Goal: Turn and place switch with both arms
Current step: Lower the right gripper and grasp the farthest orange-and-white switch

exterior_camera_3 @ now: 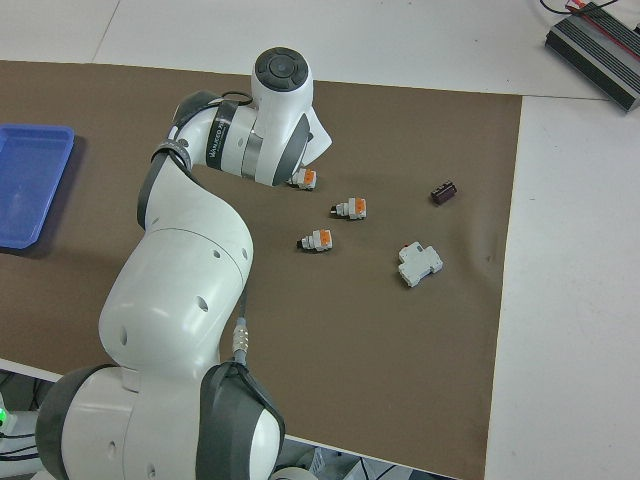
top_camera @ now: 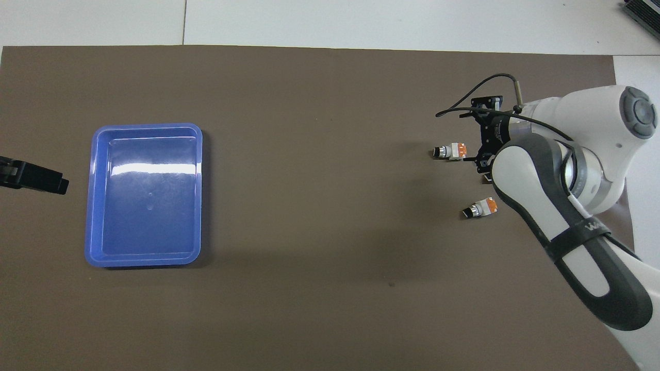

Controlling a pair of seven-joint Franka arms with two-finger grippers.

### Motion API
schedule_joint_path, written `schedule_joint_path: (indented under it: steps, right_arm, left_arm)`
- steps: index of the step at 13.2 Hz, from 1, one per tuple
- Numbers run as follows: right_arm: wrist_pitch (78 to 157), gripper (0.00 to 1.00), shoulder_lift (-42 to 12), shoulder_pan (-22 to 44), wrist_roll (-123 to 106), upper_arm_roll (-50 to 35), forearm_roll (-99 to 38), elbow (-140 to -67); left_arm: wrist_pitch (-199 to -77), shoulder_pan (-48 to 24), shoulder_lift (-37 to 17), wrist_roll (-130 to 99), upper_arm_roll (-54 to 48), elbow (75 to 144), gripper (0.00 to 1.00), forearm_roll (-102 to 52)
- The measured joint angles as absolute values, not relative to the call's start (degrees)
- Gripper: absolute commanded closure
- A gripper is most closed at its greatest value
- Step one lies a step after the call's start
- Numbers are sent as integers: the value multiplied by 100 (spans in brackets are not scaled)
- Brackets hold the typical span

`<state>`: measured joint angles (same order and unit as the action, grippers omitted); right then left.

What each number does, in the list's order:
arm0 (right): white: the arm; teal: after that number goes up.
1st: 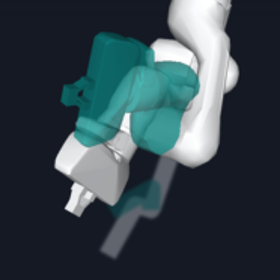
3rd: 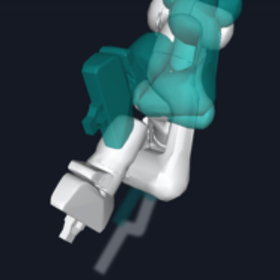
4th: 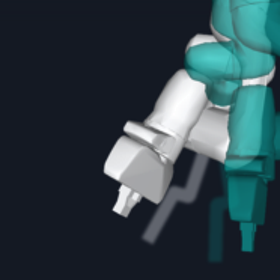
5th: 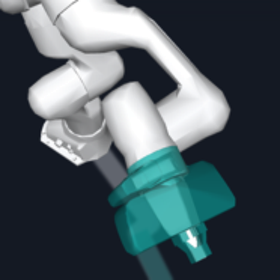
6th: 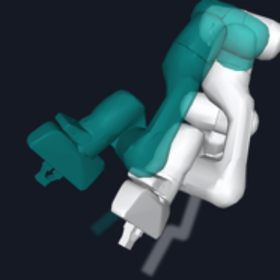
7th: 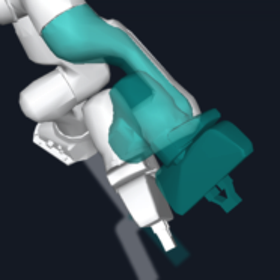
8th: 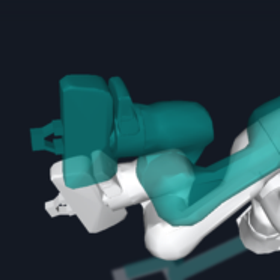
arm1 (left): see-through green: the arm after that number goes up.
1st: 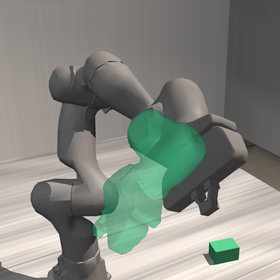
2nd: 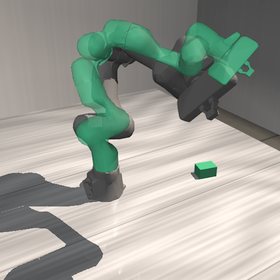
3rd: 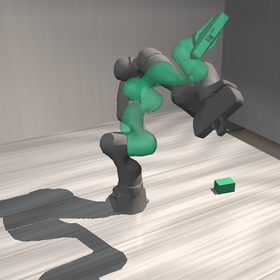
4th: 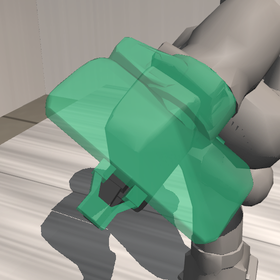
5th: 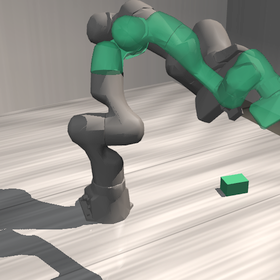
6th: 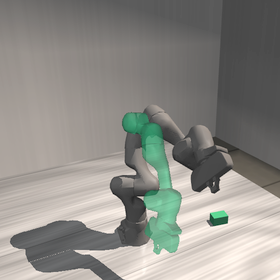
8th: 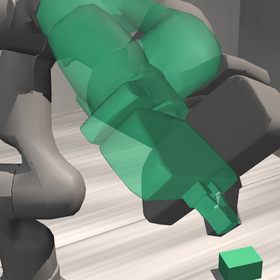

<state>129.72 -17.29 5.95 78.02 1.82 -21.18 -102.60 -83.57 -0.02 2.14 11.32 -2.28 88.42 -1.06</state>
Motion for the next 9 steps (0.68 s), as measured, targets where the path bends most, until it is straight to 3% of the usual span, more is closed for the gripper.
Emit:
schedule_joint_path:
  steps: [3,9]
  right_arm:
    - [12823,0,-2070,565,8280,180,-2124,-9770]
    - [12799,0,-2722,384,8325,195,-2145,-9619]
  left_arm:
    - [-8357,-2,214,1132,-228,8842,0,-106]
    - [-8357,-2,214,1132,-228,8842,0,-106]
